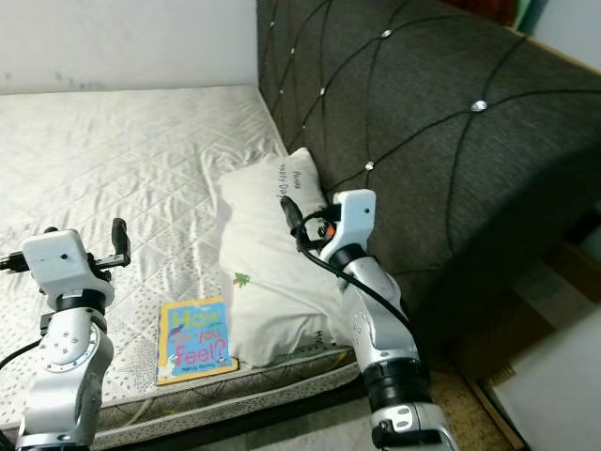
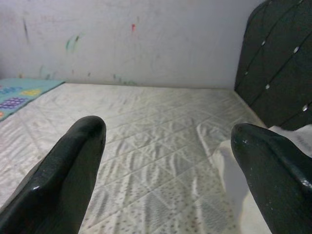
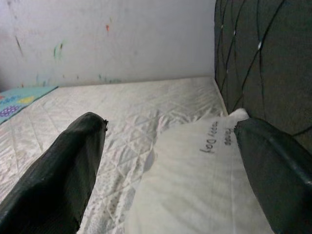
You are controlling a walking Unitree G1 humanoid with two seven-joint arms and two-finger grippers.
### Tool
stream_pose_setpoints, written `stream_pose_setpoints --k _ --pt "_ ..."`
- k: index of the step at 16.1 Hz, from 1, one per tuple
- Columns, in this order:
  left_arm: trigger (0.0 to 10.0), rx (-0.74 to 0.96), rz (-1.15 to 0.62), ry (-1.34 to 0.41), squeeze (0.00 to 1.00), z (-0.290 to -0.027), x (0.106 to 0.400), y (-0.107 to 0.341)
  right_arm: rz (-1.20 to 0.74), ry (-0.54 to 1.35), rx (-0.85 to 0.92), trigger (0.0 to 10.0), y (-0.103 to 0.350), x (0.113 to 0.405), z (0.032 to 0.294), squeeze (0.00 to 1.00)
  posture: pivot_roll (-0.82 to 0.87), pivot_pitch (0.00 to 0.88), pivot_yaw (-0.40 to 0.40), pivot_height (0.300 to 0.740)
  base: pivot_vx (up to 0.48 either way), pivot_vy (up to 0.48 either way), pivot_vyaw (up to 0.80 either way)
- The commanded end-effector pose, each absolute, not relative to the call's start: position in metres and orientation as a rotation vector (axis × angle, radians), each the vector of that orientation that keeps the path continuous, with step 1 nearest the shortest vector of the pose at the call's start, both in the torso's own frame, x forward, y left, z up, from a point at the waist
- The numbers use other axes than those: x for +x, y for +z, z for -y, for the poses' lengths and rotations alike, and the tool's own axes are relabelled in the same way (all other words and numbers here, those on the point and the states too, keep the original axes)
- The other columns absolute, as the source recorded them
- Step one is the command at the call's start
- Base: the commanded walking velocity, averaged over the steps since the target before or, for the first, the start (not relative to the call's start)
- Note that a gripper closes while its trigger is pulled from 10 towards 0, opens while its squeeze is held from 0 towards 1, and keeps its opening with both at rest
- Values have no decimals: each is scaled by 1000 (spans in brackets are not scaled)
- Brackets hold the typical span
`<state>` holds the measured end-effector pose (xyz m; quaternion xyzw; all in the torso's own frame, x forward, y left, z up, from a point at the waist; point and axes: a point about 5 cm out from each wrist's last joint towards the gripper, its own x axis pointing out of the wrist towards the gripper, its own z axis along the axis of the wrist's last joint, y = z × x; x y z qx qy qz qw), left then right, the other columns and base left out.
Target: Clean up the room
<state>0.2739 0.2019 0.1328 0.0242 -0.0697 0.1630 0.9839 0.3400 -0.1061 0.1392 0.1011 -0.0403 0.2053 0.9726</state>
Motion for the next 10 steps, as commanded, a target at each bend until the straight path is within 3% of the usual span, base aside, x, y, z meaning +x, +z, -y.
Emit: stream_pose_setpoints --k 1,4,10 --pt "10000 70 123 328 0 -201 273 130 73 409 204 10000 136 339 106 0 125 0 -66 740 0 0 0" --pt "10000 30 129 280 0 -197 276 131 88 429 210 10000 142 340 97 0 104 0 -69 740 0 0 0" --pt "10000 -44 120 229 0 -182 280 131 91 396 182 10000 145 343 106 0 80 0 -67 740 0 0 0"
